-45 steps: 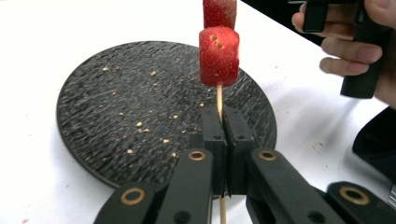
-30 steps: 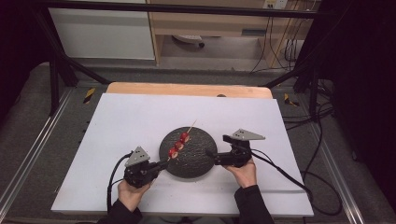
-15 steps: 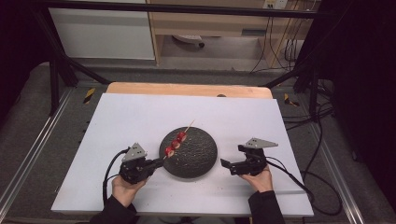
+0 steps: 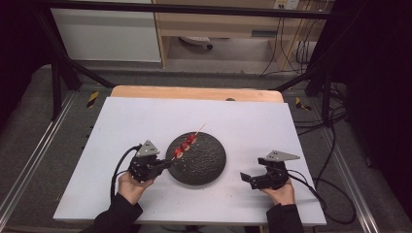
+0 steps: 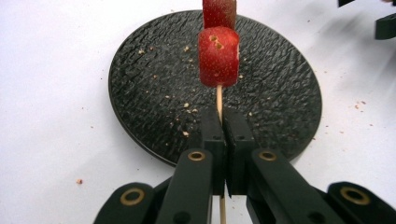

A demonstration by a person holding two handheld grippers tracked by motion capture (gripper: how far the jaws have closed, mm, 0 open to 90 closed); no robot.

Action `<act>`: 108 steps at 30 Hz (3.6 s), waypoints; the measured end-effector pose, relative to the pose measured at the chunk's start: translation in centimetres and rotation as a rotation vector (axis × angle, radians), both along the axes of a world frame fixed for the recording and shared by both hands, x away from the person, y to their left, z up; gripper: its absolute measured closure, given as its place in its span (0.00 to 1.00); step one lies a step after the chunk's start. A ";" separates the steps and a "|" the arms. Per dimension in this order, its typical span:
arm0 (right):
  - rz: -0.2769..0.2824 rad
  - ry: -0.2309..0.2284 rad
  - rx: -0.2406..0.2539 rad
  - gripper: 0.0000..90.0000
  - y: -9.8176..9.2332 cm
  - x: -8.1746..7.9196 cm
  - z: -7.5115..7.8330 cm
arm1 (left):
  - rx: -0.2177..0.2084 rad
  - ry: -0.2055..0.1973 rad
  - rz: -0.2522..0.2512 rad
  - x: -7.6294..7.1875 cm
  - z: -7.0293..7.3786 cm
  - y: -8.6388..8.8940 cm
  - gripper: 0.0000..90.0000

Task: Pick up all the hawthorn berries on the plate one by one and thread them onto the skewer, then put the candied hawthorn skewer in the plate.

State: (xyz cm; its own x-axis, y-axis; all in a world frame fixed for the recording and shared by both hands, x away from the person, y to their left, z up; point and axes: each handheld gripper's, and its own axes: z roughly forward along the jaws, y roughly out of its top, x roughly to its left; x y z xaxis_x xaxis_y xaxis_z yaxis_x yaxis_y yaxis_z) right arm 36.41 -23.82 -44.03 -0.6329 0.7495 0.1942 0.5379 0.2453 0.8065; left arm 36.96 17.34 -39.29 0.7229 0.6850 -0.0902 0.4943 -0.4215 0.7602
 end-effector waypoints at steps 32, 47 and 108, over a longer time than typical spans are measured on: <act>-0.013 0.020 0.010 0.01 -1.4 -0.5 -1.0 | 0.135 0.128 0.014 3.0 -2.6 -2.9 0.98; -0.010 0.026 0.008 0.00 -1.4 -0.5 -1.1 | 0.190 0.143 -0.002 3.1 -3.0 -4.1 0.97; -0.009 0.035 0.001 0.00 -1.5 -0.6 -1.2 | -0.020 0.000 0.116 -2.7 -5.7 10.9 0.16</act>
State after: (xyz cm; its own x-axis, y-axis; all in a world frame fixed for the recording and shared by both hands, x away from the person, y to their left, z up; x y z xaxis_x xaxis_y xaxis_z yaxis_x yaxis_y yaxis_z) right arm 35.85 -25.35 -45.25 -0.6189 0.7550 0.2165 0.5679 0.2397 0.7874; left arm 34.26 28.24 -44.94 0.6386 0.7624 -0.1045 0.5387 -0.3459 0.7682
